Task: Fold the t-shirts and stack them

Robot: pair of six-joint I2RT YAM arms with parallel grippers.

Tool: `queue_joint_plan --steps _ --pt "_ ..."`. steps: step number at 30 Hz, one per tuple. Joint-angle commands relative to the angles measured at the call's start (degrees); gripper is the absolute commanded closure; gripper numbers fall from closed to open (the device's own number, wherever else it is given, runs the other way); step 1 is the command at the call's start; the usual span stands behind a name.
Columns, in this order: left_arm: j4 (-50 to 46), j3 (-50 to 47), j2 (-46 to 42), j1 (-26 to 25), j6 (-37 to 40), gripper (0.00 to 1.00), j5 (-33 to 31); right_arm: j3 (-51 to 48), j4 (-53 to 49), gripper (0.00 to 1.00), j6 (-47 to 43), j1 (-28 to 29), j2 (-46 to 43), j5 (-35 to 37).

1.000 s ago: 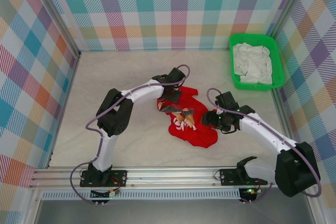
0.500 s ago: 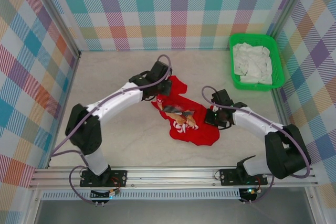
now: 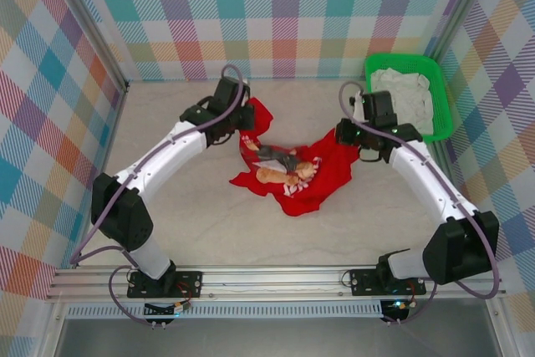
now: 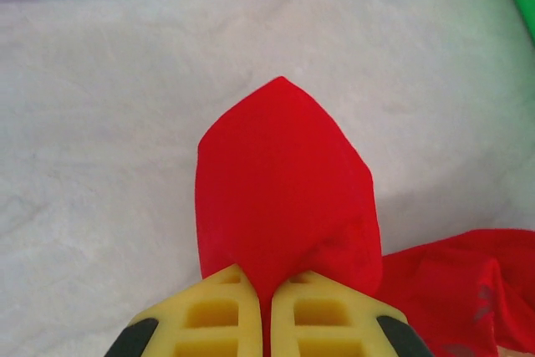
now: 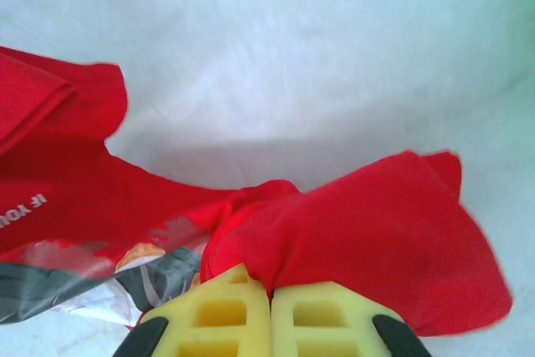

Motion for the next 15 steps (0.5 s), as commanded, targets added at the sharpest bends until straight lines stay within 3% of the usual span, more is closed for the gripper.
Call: queue_joint_plan --steps 1,9,15 --pt "1.0 6.2 2.3 2.8 -0.5 1.00 4.0 6.6 -2.7 1.00 -6.1 -1.1 0.8 -1.9" --pt "-0.5 20.4 8.8 5.9 1.3 1.00 7.0 21.8 -4.5 1.00 -10.0 -3.2 6.3 -5.7" --pt "6.4 14.4 6.5 7.5 -0.1 1.00 7.4 26.7 -3.9 1.00 -10.9 -3.7 7.5 -11.5"
